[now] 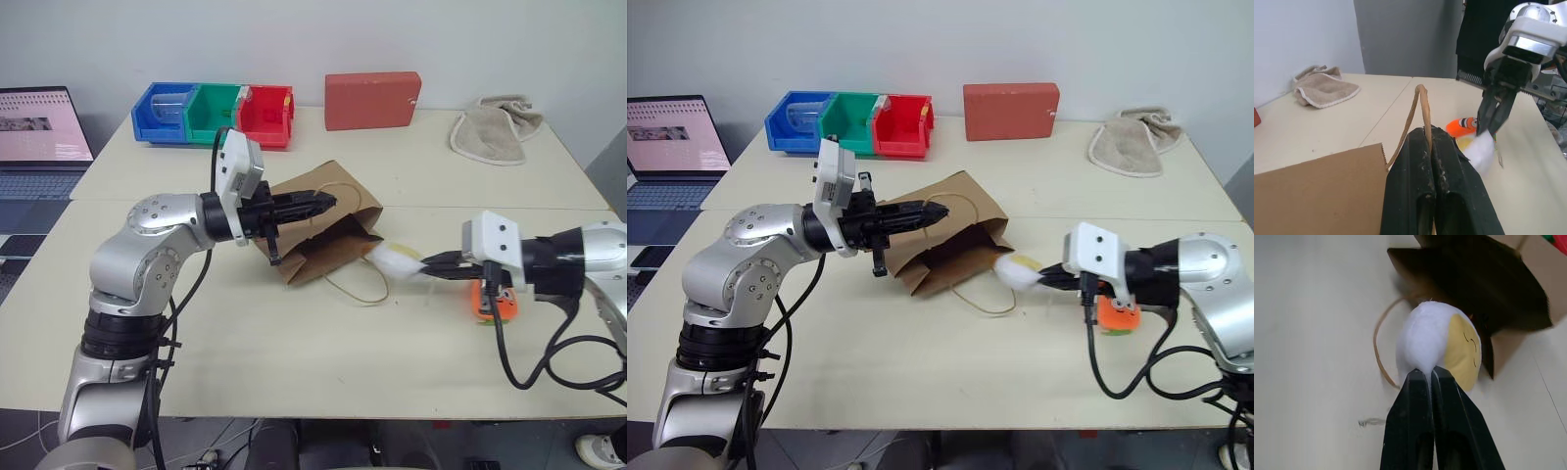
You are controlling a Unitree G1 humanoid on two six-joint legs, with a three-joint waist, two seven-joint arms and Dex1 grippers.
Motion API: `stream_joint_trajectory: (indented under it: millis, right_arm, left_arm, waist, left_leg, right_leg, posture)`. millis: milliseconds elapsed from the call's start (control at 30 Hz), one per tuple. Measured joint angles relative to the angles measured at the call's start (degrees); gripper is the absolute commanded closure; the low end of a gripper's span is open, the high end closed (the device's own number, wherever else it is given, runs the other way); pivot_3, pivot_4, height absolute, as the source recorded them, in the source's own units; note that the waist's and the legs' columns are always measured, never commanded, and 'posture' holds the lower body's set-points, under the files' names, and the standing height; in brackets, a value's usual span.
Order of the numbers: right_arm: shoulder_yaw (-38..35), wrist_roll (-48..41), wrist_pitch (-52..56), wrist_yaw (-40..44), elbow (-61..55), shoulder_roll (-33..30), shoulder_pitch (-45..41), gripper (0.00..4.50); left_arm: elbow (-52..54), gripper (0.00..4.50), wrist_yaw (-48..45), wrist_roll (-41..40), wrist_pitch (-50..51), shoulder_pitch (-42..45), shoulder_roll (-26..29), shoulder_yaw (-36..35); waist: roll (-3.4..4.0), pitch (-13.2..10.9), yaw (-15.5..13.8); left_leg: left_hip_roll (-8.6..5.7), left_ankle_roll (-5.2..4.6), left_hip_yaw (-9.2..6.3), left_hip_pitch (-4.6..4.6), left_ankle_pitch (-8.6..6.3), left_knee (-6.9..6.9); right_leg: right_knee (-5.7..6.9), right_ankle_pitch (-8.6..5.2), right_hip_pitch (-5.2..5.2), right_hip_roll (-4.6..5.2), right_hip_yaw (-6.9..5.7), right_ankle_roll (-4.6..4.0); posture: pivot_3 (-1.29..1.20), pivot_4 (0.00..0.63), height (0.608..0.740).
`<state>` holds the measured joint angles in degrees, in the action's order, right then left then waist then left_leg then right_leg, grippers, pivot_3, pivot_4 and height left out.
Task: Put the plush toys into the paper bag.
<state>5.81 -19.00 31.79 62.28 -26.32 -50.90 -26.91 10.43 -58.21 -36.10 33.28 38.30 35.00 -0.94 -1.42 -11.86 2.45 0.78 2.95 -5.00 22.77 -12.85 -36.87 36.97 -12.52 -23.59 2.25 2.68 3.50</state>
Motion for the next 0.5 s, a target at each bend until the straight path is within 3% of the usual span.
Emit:
stream_joint_trajectory:
  millis: [100,500]
  right_arm:
    - [5.9,3.9,-0.2,-4.4,2.0,6.4,-3.8,4.49]
    - [19.7,20.7,-10.4,-14.2,14.5,20.8,-10.2,4.49]
  left_arm:
    - [0.1,4.5,-0.1,-0.7,0.4,0.6,-0.1,-0.1]
    - [0.8,4.5,-1.0,-1.6,1.6,0.7,0.2,-0.1]
  waist:
    - [0.0,0.0,0.0]
    - [0.0,0.0,-0.4]
  left_leg:
    - [-0.01,0.0,-0.01,0.02,0.0,0.0]
    - [-0.01,0.01,-0.03,0.14,0.0,0.13]
  right_leg:
    - [0.0,0.01,-0.02,0.0,0.0,0.01]
    - [0.03,0.02,-0.21,0.0,-0.04,0.03]
  posture:
    - [0.0,0.15,0.74]
    - [0.0,0.15,0.74]
